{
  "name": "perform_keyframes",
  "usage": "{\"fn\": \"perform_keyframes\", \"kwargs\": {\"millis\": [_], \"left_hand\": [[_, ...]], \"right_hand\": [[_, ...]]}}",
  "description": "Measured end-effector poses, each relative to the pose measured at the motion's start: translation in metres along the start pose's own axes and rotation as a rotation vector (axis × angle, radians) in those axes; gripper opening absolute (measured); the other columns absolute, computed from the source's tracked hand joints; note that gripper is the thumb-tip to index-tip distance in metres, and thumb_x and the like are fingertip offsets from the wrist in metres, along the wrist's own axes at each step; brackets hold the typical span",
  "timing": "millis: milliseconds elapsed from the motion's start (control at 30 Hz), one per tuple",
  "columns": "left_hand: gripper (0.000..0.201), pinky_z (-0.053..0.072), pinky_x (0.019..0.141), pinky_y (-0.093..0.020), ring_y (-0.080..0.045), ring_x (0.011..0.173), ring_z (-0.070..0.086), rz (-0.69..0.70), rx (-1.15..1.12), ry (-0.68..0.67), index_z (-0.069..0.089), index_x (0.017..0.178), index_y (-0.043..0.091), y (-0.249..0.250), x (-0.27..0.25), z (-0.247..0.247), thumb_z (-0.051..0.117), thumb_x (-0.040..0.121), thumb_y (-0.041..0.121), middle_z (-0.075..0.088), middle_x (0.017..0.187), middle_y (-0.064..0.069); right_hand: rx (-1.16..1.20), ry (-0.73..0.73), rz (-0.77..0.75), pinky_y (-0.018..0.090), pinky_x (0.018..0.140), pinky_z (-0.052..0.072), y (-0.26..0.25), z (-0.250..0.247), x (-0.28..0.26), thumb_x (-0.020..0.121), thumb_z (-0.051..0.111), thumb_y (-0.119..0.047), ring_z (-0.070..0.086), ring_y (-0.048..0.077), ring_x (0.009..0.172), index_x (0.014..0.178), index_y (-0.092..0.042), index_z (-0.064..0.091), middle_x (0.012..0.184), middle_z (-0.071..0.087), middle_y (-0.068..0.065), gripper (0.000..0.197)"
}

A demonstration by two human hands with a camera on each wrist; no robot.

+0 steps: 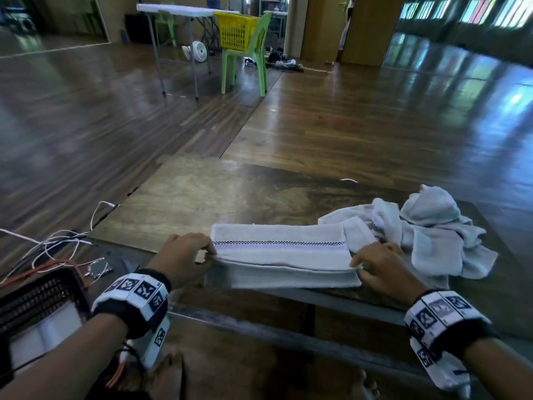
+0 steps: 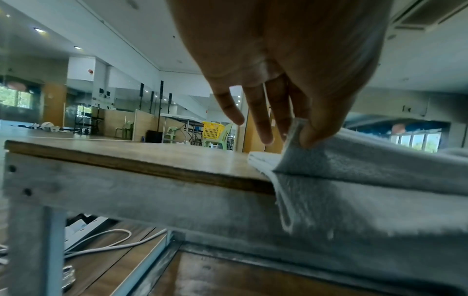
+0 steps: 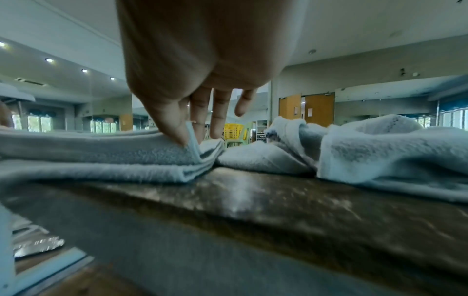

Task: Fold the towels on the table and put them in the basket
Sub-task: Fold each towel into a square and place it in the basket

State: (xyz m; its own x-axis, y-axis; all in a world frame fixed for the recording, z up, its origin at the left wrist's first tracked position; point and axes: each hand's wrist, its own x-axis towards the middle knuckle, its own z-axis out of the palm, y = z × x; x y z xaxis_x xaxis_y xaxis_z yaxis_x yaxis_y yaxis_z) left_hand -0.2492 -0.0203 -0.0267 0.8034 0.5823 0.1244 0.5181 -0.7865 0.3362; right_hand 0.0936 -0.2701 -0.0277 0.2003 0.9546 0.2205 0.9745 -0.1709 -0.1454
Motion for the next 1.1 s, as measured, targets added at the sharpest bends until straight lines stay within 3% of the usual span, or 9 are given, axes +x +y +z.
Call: {"fn": "perform_keyframes", "kwargs": {"millis": [167, 367, 600, 733, 800, 967, 1100], "left_hand": [[0.009, 0.035, 0.083, -0.028, -0.011, 0.098, 0.059, -0.037, 0.112, -0.053, 0.059, 0.089, 0.036, -0.006, -0.002, 0.014, 0.062, 0.083, 0.030, 0.066, 0.102, 0.013], [0.011, 0.034, 0.083, -0.030, -0.017, 0.094, 0.063, -0.063, 0.114, -0.012, 0.063, 0.095, 0.027, -0.008, 0.012, 0.019, 0.060, 0.085, 0.024, 0.068, 0.102, 0.009], [0.012, 0.030, 0.088, -0.033, -0.019, 0.096, 0.063, -0.163, 0.181, 0.058, 0.062, 0.096, 0.028, -0.006, 0.038, 0.018, 0.055, 0.087, 0.024, 0.070, 0.102, 0.005], [0.009, 0.031, 0.082, -0.033, -0.021, 0.085, 0.066, -0.016, 0.182, 0.330, 0.065, 0.080, 0.023, -0.007, 0.033, 0.007, 0.056, 0.080, 0.025, 0.071, 0.087, 0.004], [0.019, 0.029, 0.078, -0.032, -0.019, 0.081, 0.066, 0.053, 0.226, 0.384, 0.065, 0.075, 0.022, -0.010, 0.024, 0.004, 0.049, 0.079, 0.033, 0.070, 0.083, 0.006], [0.028, 0.027, 0.076, -0.031, -0.014, 0.072, 0.066, 0.116, 0.250, 0.208, 0.069, 0.070, 0.029, -0.021, 0.003, 0.020, 0.046, 0.078, 0.041, 0.069, 0.076, 0.011], [0.004, 0.025, 0.075, -0.029, -0.013, 0.077, 0.067, 0.068, 0.222, 0.171, 0.073, 0.079, 0.032, -0.023, 0.006, 0.022, 0.069, 0.078, 0.031, 0.071, 0.082, 0.012]], "right_hand": [[-0.050, -0.094, -0.068, 0.031, 0.076, 0.040, 0.001, 0.007, -0.011, 0.063, 0.078, -0.017, 0.065, 0.010, 0.082, 0.080, -0.033, 0.067, 0.084, 0.068, -0.016, 0.025], [-0.038, -0.087, -0.072, 0.033, 0.077, 0.039, -0.001, 0.012, 0.001, 0.068, 0.075, -0.019, 0.064, 0.012, 0.083, 0.079, -0.031, 0.069, 0.083, 0.068, -0.015, 0.017], [-0.080, -0.101, 0.020, 0.034, 0.084, 0.031, 0.006, 0.015, 0.028, 0.076, 0.070, -0.022, 0.062, 0.016, 0.091, 0.085, -0.027, 0.071, 0.090, 0.070, -0.009, 0.010], [-0.128, 0.290, -0.019, 0.035, 0.078, 0.030, 0.000, -0.008, 0.035, 0.075, 0.071, -0.015, 0.065, 0.021, 0.085, 0.082, -0.021, 0.069, 0.087, 0.071, -0.005, 0.010], [-0.185, 0.376, -0.052, 0.035, 0.076, 0.029, -0.004, -0.014, 0.032, 0.077, 0.066, -0.019, 0.064, 0.021, 0.087, 0.083, -0.020, 0.068, 0.088, 0.070, -0.005, 0.006], [-0.251, 0.101, -0.164, 0.035, 0.078, 0.029, -0.005, 0.015, 0.010, 0.063, 0.081, -0.017, 0.064, 0.019, 0.080, 0.076, -0.026, 0.068, 0.080, 0.068, -0.009, 0.021], [-0.181, 0.039, -0.088, 0.034, 0.077, 0.027, -0.003, 0.017, 0.007, 0.065, 0.082, -0.022, 0.063, 0.015, 0.081, 0.080, -0.028, 0.071, 0.082, 0.068, -0.013, 0.019]]}}
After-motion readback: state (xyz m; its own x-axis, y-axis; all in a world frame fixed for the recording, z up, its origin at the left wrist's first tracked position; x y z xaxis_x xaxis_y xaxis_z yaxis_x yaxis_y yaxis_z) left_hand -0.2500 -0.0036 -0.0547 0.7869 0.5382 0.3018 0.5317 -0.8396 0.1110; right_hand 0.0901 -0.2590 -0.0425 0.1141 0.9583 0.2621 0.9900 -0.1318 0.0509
